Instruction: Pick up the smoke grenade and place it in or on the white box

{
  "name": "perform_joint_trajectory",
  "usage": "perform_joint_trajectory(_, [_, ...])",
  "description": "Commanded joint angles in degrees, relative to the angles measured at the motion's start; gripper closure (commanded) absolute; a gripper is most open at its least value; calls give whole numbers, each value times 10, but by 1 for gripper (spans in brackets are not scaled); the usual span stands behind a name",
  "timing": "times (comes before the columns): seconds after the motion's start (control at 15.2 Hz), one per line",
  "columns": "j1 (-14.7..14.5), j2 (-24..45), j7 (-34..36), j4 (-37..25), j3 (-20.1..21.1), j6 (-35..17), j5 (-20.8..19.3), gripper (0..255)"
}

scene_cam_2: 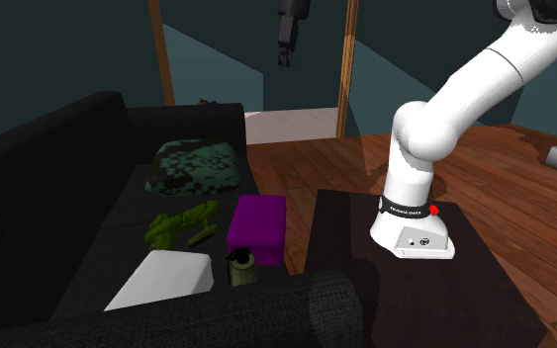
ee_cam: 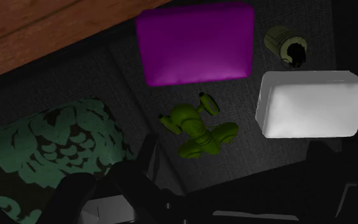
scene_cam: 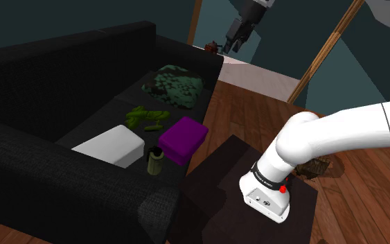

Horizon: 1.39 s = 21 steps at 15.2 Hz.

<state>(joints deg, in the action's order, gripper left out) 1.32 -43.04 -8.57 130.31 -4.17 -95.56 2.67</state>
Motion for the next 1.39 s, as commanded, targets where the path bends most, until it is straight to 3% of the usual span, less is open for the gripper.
perform_joint_trajectory(0.0, [0, 0, 0, 0, 0, 0, 0, 0])
perform_joint_trajectory(0.66, [-22, 21, 78, 147, 78, -160, 34, 0])
perform_joint_trajectory(1.32, [-49, 137, 162, 226, 164, -346, 67, 0])
